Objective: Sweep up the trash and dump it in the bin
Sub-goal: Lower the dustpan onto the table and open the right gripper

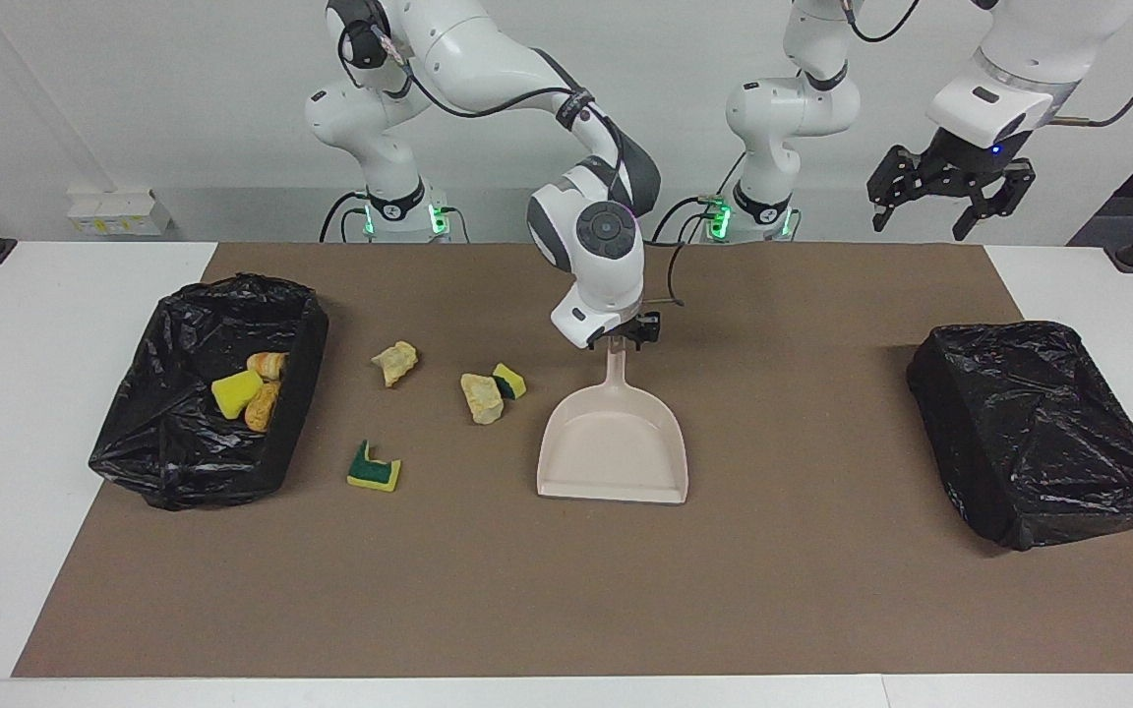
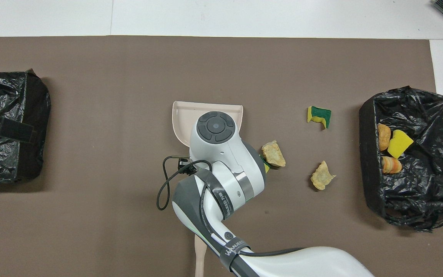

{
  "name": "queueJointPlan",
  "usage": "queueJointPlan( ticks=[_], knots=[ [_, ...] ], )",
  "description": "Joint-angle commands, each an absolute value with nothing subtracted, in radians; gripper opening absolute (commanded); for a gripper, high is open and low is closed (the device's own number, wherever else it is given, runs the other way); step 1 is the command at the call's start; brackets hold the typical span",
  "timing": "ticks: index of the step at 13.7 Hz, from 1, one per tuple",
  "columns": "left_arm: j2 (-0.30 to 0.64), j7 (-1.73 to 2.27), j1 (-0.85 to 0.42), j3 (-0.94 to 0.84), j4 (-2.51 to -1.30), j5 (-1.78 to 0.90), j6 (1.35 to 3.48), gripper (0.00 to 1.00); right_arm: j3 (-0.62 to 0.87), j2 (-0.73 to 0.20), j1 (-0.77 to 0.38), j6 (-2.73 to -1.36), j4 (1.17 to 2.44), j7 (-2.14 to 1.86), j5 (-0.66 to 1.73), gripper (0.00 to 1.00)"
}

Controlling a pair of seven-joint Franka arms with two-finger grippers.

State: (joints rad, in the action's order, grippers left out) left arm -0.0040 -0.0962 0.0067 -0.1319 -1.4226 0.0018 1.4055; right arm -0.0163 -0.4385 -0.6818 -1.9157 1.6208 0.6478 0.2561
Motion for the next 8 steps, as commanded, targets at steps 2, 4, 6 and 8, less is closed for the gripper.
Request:
queueJointPlan(
  ticks=[2,4,6,8],
  knots=[
    [-0.006,-0.1,0.031,-0.138,-1.416,0.017,1.401,1.0,0.017,-0.306,-0.68,-1.852,1.721,0.707,0.32,1.0],
    [-0.006,-0.1,0.031,-0.138,-1.416,0.017,1.401,1.0,0.028,-0.25,-0.742,-1.861,1.796,0.754,0.328,1.0],
    [-0.006,-0.1,0.031,-0.138,-1.416,0.017,1.401,1.0,0.029,-0.2,-0.793,-1.868,1.867,0.802,0.328,1.0],
    [-0.006,-0.1,0.031,-0.138,-1.416,0.017,1.401,1.0,0.029,-0.138,-0.85,-1.909,1.961,0.805,0.33,1.0]
  ],
)
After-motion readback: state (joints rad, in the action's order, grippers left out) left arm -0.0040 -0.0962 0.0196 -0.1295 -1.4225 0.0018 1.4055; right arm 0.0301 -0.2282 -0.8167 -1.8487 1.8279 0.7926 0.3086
